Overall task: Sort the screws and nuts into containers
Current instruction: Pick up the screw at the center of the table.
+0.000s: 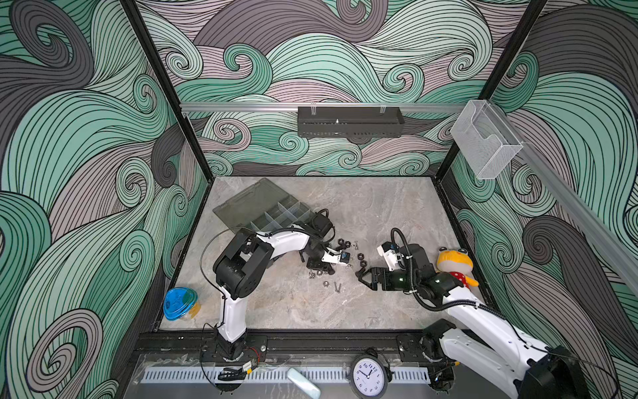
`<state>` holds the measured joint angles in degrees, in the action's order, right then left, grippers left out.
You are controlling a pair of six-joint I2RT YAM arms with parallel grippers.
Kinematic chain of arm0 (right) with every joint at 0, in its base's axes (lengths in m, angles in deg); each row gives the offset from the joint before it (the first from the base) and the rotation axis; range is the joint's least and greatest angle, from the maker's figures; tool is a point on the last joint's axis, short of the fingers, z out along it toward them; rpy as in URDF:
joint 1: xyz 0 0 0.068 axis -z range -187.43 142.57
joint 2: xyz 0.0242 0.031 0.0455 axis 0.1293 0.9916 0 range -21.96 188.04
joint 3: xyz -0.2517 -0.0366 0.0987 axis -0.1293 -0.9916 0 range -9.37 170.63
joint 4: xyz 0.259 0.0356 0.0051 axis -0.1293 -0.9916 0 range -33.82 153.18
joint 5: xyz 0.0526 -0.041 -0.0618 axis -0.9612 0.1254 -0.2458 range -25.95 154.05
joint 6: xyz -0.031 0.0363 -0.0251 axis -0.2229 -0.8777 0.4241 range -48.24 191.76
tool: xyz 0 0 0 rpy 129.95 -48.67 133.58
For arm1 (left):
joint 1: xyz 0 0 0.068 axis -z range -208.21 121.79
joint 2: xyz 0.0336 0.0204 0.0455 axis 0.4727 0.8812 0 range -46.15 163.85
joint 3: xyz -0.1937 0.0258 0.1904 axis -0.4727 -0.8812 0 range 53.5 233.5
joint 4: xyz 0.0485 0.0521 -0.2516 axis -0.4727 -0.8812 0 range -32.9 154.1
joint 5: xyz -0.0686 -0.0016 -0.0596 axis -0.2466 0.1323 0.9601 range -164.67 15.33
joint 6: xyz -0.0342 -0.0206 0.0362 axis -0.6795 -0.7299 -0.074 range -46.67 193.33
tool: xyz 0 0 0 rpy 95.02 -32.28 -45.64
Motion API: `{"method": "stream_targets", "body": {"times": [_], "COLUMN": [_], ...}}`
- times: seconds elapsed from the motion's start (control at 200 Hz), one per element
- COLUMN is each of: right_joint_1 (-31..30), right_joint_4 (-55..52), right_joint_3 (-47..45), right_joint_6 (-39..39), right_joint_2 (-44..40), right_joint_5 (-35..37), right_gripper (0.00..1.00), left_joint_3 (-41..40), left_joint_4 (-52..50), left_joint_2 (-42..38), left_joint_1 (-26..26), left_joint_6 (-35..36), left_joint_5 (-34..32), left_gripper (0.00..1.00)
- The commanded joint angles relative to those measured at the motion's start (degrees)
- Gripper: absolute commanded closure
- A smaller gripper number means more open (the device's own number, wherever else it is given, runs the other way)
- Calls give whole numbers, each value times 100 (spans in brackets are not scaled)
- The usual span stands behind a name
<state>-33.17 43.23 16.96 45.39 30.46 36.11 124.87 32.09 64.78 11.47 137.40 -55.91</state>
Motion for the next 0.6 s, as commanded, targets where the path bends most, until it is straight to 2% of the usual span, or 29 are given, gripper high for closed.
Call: {"method": "stream_targets", "body": {"times": [0.0,0.31,0.595], "right_joint_1": [16,19,12], "right_joint_4": [71,54,35], "right_joint_3": [49,46,57], "right_joint_6": [61,44,53], "right_joint_2": [7,-21,-13], "right_joint_5": [-45,-36,-36], "right_gripper": [1,0,0], "left_joint_3": [18,176,224], "left_joint_4": [-142,-289,-430], "left_joint_2": [-41,95,157], "left_joint_1": [75,145,198], "left_joint_6": [114,300,449], "left_joint_5": [104,75,285], "left_gripper": [62,57,61]}}
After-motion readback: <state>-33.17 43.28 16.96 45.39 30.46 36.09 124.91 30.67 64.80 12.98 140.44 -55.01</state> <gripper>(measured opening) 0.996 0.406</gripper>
